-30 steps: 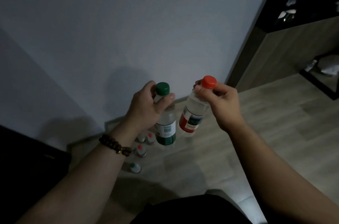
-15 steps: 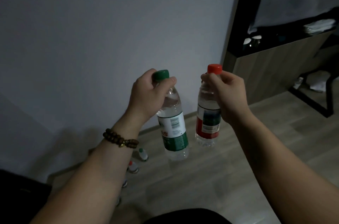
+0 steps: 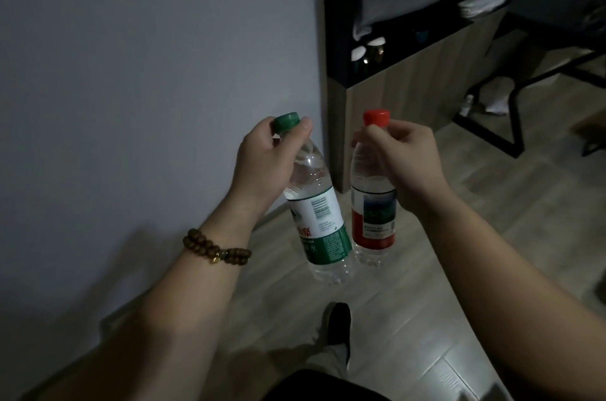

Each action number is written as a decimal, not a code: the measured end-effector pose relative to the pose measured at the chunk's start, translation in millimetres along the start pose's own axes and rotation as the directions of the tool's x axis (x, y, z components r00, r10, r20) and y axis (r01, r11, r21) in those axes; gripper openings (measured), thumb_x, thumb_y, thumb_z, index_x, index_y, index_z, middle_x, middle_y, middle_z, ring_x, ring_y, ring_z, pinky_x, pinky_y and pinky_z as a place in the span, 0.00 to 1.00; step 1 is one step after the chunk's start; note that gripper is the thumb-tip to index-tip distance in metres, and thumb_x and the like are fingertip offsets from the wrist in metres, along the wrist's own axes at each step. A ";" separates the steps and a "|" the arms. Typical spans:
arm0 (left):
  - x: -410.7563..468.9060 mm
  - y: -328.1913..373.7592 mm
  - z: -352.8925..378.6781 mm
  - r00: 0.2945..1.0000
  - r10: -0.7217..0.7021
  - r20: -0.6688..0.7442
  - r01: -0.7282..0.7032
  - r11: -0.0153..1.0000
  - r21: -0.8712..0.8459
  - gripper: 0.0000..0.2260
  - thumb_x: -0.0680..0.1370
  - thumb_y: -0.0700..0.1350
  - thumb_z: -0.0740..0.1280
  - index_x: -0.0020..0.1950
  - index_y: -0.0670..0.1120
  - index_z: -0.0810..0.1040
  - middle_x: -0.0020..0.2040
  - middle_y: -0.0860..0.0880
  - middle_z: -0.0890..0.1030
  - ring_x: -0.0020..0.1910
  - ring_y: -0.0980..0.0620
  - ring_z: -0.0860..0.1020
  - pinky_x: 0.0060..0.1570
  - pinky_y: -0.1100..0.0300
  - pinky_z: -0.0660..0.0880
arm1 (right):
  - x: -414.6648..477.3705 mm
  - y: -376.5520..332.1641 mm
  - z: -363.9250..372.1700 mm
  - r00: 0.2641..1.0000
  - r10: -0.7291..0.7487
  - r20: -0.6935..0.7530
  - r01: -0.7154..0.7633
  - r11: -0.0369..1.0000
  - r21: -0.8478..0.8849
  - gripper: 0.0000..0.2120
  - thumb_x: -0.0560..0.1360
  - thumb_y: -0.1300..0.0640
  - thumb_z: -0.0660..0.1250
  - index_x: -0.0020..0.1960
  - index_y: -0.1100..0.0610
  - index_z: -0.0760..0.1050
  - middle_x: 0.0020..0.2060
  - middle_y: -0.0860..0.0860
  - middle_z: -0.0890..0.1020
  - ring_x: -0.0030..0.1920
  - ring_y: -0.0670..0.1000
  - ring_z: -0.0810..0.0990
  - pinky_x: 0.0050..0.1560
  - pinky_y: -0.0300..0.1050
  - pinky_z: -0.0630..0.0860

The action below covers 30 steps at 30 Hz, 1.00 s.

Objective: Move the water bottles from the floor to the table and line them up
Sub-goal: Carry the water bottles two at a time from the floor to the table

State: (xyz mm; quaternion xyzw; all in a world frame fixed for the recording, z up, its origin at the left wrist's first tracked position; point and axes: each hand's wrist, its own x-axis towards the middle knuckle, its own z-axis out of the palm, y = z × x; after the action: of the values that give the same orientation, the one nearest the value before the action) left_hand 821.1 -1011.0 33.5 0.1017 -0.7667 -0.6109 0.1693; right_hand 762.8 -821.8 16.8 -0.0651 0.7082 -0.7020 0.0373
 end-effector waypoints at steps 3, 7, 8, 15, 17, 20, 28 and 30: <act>50.0 -8.5 39.6 0.990 -0.025 0.137 0.028 1.000 -0.015 0.14 0.75 0.63 0.70 0.44 0.52 0.81 0.43 0.46 0.87 0.45 0.44 0.86 0.51 0.40 0.82 | 47.2 7.1 -27.9 0.995 0.075 -0.061 -0.077 0.997 -0.025 0.13 0.69 0.53 0.73 0.42 0.63 0.83 0.38 0.60 0.86 0.37 0.57 0.85 0.43 0.53 0.83; 118.7 -11.9 100.4 0.947 -0.057 0.316 0.055 0.998 0.015 0.15 0.73 0.67 0.70 0.45 0.56 0.81 0.44 0.47 0.87 0.46 0.45 0.86 0.53 0.36 0.81 | 102.2 11.3 -70.4 0.968 0.181 -0.174 -0.182 0.983 0.007 0.12 0.70 0.56 0.72 0.42 0.65 0.83 0.37 0.62 0.85 0.35 0.56 0.84 0.40 0.51 0.81; 133.8 -12.0 117.0 0.933 -0.060 0.354 0.054 0.998 0.026 0.16 0.73 0.68 0.69 0.46 0.57 0.80 0.44 0.47 0.87 0.47 0.45 0.86 0.53 0.36 0.81 | 113.4 12.8 -82.0 0.958 0.211 -0.194 -0.212 0.977 0.017 0.12 0.70 0.56 0.72 0.43 0.66 0.82 0.39 0.64 0.85 0.36 0.57 0.84 0.39 0.51 0.80; 210.5 -13.4 248.4 0.840 -0.117 0.530 0.152 0.988 -0.022 0.14 0.73 0.65 0.70 0.42 0.56 0.80 0.46 0.39 0.85 0.46 0.37 0.85 0.52 0.35 0.80 | 174.0 21.9 -172.7 0.871 0.341 -0.354 -0.335 0.939 0.080 0.10 0.72 0.59 0.72 0.47 0.68 0.83 0.44 0.66 0.85 0.39 0.62 0.84 0.48 0.65 0.83; 225.7 -15.2 289.8 0.816 -0.134 0.563 0.185 0.982 -0.035 0.15 0.72 0.64 0.71 0.43 0.52 0.79 0.45 0.37 0.85 0.43 0.39 0.85 0.47 0.40 0.83 | 190.0 26.0 -203.9 0.850 0.357 -0.388 -0.346 0.933 0.102 0.11 0.73 0.59 0.72 0.48 0.68 0.82 0.44 0.65 0.85 0.40 0.62 0.84 0.48 0.66 0.82; 247.4 -17.0 357.6 0.779 -0.153 0.609 0.238 0.969 -0.061 0.19 0.71 0.63 0.72 0.45 0.48 0.77 0.40 0.38 0.84 0.35 0.45 0.84 0.36 0.53 0.79 | 219.2 35.1 -259.6 0.824 0.377 -0.424 -0.346 0.926 0.151 0.11 0.74 0.59 0.72 0.49 0.68 0.82 0.44 0.64 0.86 0.41 0.63 0.85 0.47 0.63 0.83; 310.4 4.8 550.6 0.819 -0.099 0.566 0.097 0.995 0.034 0.17 0.72 0.68 0.69 0.39 0.56 0.78 0.39 0.42 0.85 0.38 0.42 0.85 0.45 0.44 0.82 | 319.7 51.8 -427.7 0.825 0.246 -0.509 -0.301 0.953 -0.027 0.14 0.71 0.51 0.74 0.44 0.63 0.82 0.38 0.59 0.86 0.42 0.61 0.86 0.46 0.67 0.82; 322.4 18.9 594.0 0.841 -0.088 0.534 0.042 0.994 0.097 0.20 0.72 0.71 0.66 0.42 0.54 0.77 0.40 0.44 0.86 0.43 0.41 0.85 0.51 0.39 0.81 | 342.8 51.1 -470.3 0.826 0.238 -0.511 -0.307 0.950 -0.055 0.15 0.69 0.49 0.74 0.42 0.62 0.82 0.35 0.58 0.86 0.40 0.62 0.86 0.44 0.67 0.82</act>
State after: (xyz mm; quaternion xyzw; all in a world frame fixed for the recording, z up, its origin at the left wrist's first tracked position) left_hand 296.8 -587.6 -21.1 -0.0405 -0.8037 -0.5886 -0.0770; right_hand 353.9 -405.6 -15.6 0.2175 0.7414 -0.6327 -0.0510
